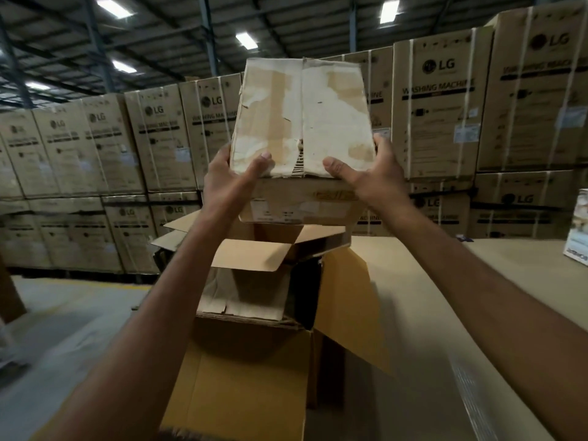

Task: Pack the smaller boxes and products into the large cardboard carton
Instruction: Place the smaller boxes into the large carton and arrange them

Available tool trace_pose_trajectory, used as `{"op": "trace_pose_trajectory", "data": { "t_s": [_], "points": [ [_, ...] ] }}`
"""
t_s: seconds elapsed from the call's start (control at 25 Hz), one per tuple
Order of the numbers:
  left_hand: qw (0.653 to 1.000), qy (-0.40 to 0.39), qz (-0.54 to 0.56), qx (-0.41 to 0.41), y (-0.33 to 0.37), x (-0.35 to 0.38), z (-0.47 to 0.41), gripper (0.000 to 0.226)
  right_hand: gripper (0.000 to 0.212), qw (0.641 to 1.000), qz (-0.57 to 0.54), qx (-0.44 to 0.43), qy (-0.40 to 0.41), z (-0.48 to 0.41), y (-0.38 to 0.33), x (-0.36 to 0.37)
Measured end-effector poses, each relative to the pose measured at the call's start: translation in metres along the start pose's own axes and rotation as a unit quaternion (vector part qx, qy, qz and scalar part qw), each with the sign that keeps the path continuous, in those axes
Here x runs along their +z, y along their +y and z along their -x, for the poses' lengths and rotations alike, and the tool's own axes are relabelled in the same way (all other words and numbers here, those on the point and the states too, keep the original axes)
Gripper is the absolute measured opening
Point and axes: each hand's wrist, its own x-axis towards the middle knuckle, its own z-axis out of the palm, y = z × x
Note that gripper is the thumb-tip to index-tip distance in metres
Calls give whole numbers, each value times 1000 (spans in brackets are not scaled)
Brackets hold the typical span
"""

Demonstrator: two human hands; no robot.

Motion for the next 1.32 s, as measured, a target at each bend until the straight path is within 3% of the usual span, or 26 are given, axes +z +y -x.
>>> {"op": "trace_pose_trajectory", "data": {
  "t_s": [0.12,0.32,0.48,0.64,0.68,0.8,0.88,0.96,1.08,1.16,1.24,1.32],
  "points": [
    [1000,7,-3,-15,-38,-13,-35,66,121,1000,-8,7,-26,-31,16,45],
    [997,-4,-10,-76,-91,-38,-92,75,145,993,-19,80,-81,-82,50,113],
    [990,-52,-9,-130,-140,-57,-134,79,123,984,-20,130,-122,-104,70,156],
    [970,-174,-48,-164,-188,-69,-164,71,72,962,8,230,-148,-114,94,182],
    [960,-212,-61,-171,-197,-71,-169,66,68,955,27,257,-145,-113,100,188],
    [913,-335,-121,-197,-224,-76,-189,49,108,934,108,312,-138,-112,114,213],
    [882,-402,-153,-191,-237,-72,-197,32,103,923,145,324,-150,-112,121,224],
    [869,-438,-157,-170,-246,-70,-202,33,92,914,182,329,-152,-107,123,230],
    [864,-449,-173,-150,-260,-82,-201,34,122,889,259,327,-187,-98,134,235],
    [859,-442,-214,-145,-267,-87,-203,51,129,883,265,319,-217,-97,142,234],
    [841,-435,-294,-130,-270,-81,-211,69,108,879,248,325,-246,-100,138,235],
    [816,-448,-337,-141,-271,-68,-221,82,66,865,233,354,-267,-105,128,238]
  ]
}}
